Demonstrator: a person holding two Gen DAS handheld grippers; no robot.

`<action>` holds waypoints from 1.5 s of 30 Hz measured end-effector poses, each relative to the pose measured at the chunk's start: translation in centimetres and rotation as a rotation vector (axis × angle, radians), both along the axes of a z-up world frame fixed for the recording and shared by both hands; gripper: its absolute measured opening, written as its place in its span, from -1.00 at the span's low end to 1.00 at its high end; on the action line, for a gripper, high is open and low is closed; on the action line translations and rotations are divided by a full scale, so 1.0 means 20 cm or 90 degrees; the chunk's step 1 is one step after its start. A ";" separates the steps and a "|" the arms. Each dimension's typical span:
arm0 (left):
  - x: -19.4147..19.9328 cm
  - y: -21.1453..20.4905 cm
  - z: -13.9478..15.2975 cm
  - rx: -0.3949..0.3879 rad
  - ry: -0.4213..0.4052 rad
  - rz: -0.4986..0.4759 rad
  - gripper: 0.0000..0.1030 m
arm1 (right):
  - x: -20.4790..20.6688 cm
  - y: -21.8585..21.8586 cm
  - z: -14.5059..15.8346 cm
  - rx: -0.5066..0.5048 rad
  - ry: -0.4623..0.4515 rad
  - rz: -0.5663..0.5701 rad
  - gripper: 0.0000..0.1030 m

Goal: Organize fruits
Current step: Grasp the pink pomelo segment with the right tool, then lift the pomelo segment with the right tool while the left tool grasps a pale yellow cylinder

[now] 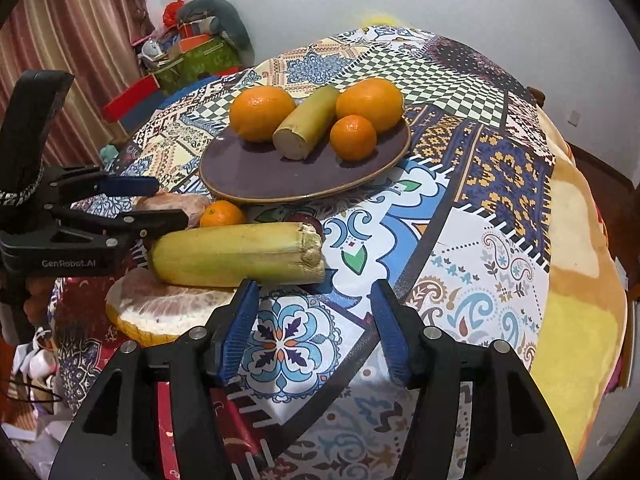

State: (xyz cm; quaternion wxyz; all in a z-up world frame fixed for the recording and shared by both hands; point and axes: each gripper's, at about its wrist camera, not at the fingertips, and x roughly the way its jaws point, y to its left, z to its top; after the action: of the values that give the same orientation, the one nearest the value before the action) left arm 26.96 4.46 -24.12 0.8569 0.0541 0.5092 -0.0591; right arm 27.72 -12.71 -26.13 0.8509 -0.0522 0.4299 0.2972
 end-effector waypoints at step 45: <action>-0.48 -0.37 0.00 -0.058 0.015 -0.066 0.23 | -0.28 -0.35 0.05 -0.016 0.017 -0.076 0.08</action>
State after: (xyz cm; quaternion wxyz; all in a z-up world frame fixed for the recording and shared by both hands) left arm 17.33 -2.86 -24.12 0.8483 0.0409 0.5124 -0.1270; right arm 22.19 -19.70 -25.06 0.8606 -0.0330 0.4473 0.2410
